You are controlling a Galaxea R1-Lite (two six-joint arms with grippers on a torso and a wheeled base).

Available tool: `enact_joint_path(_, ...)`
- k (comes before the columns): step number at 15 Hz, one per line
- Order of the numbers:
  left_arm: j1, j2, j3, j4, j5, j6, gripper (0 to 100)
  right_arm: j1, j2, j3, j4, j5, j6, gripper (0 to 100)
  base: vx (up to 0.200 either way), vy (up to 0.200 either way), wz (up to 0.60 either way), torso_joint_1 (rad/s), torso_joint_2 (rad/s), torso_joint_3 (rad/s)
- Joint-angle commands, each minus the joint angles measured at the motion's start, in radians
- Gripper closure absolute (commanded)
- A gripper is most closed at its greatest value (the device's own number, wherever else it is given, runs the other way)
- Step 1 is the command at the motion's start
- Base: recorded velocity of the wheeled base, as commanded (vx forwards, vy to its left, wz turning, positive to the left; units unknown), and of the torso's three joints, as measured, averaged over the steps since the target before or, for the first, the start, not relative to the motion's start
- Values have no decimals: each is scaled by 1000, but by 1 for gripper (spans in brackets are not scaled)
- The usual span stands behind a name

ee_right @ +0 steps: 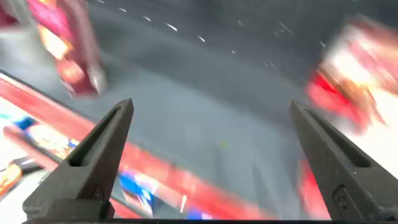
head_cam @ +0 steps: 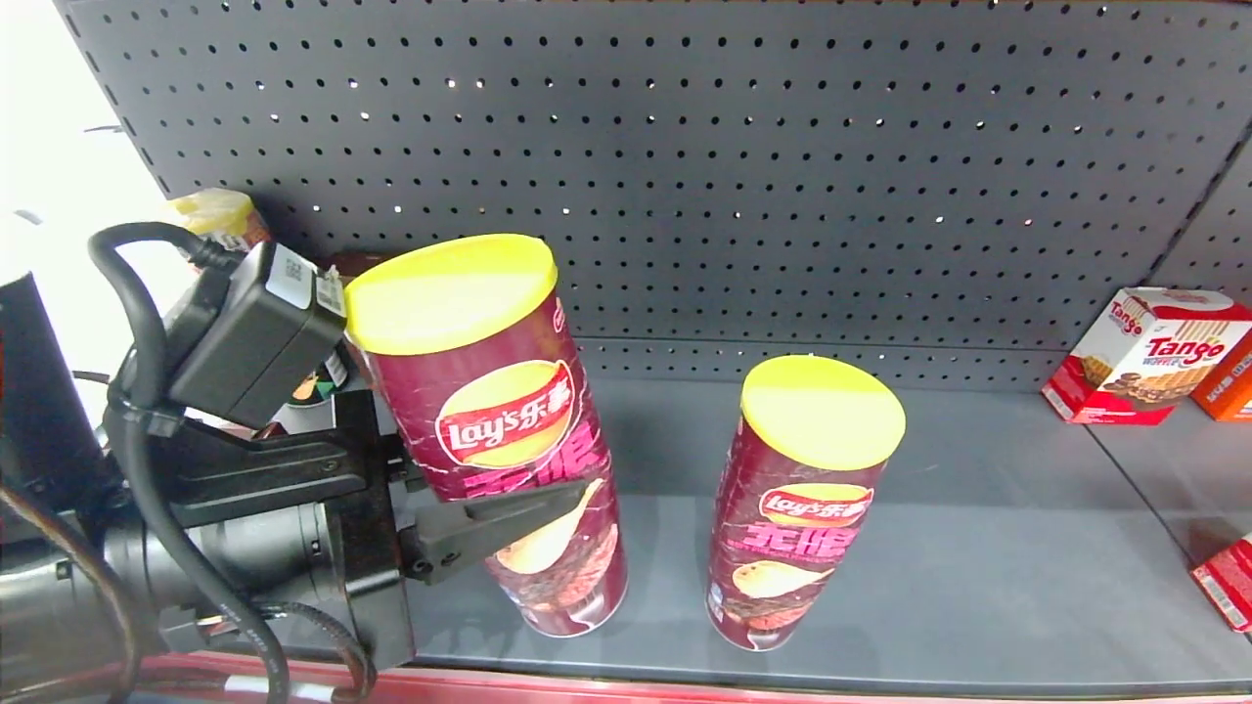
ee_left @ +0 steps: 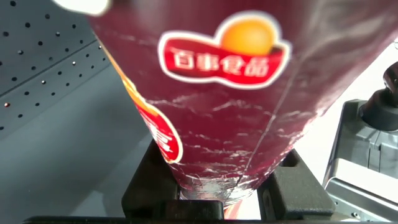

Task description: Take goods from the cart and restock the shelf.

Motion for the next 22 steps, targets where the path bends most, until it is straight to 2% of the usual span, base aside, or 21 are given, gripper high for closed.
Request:
enact_joint_path(1, 0, -21, 17, -1, 1, 0, 100, 13, -315, 93, 202, -174, 74, 0, 0, 0, 0, 0, 0, 0)
enact_joint_path(2, 0, -24, 20, -1, 1, 0, 100, 13, -315, 140, 179, -205, 92, 0, 0, 0, 0, 0, 0, 0)
enact_joint_path(3, 0, -32, 30, -1, 3, 0, 100, 13, -315, 231, 104, -279, 97, 0, 0, 0, 0, 0, 0, 0)
enact_joint_path(6, 0, -44, 31, -1, 3, 0, 100, 13, -315, 249, 53, -285, 160, 0, 0, 0, 0, 0, 0, 0)
enact_joint_path(7, 0, -44, 30, -1, 3, 0, 100, 14, -315, 248, 53, -247, 153, 0, 0, 0, 0, 0, 0, 0)
enact_joint_path(8, 0, -44, 33, -1, 3, 2, 100, 20, -315, 249, 53, -105, 132, 0, 0, 0, 0, 0, 0, 0)
enact_joint_path(10, -2, -47, 39, -1, 1, 3, 100, 14, -315, 255, 58, 56, 107, 0, 0, 0, 0, 0, 0, 0)
enact_joint_path(11, -2, -49, 39, -1, 3, 3, 100, 13, -315, 265, 58, 13, 123, 0, 0, 0, 0, 0, 0, 0)
enact_joint_path(12, 0, -53, 39, 0, 1, 2, 100, 13, -315, 269, 61, -76, 187, 0, 0, 0, 0, 0, 0, 0)
enact_joint_path(15, -2, -75, 33, 6, 9, 5, 100, 13, -315, 269, 61, -69, 180, 0, 0, 0, 0, 0, 0, 0)
enact_joint_path(17, -23, -80, 22, 9, 36, 29, 100, 13, -315, 269, 61, -67, 181, 0, 0, 0, 0, 0, 0, 0)
enact_joint_path(18, -23, -81, 13, 11, 32, 32, 100, 13, -315, 271, 61, -67, 181, 0, 0, 0, 0, 0, 0, 0)
enact_joint_path(21, -14, -80, -21, 49, -31, 23, 100, 13, -315, 271, 61, -67, 181, 0, 0, 0, 0, 0, 0, 0)
enact_joint_path(22, 8, -78, -58, 98, -63, 23, 100, 13, -315, 271, 61, -67, 181, 0, 0, 0, 0, 0, 0, 0)
